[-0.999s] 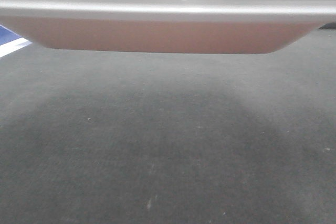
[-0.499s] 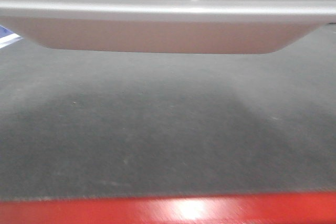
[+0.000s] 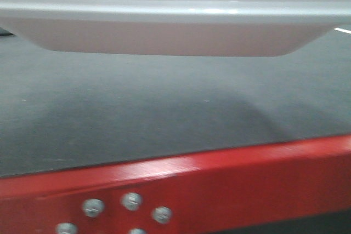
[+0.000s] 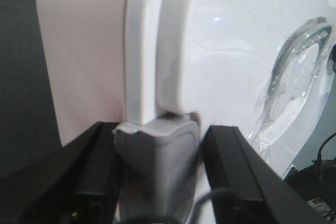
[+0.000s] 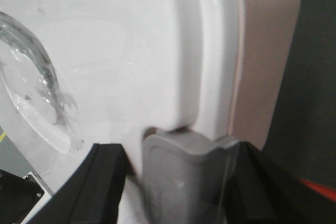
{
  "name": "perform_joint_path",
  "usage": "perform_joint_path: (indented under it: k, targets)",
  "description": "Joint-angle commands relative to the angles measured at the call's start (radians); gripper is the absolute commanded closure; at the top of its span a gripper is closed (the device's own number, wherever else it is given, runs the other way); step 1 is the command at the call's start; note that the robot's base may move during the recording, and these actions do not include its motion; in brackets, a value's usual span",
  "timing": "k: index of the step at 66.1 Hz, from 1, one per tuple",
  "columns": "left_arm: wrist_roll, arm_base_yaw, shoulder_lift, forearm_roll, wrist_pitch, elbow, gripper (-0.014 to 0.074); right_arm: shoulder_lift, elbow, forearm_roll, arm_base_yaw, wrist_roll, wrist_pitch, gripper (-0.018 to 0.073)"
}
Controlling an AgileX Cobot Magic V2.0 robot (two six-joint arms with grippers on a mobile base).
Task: Grab white bin and place on right shelf
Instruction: 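Carry the bin in both grippers while the base drives to the shelf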
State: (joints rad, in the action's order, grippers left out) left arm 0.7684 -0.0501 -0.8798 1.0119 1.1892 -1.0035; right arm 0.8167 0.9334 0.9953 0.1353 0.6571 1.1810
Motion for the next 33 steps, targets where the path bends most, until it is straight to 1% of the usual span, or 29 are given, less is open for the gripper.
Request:
perform_joint_path:
  k: [1, 33]
  targets:
    - [0.019, 0.016, 0.014, 0.151, 0.036, -0.029, 0.0420, -0.010, 0.037, 0.210, -0.010, 0.002, 0.057, 0.0200]
    - [0.019, 0.016, 0.014, 0.151, 0.036, -0.029, 0.0420, -0.010, 0.037, 0.210, -0.010, 0.002, 0.057, 0.0200]
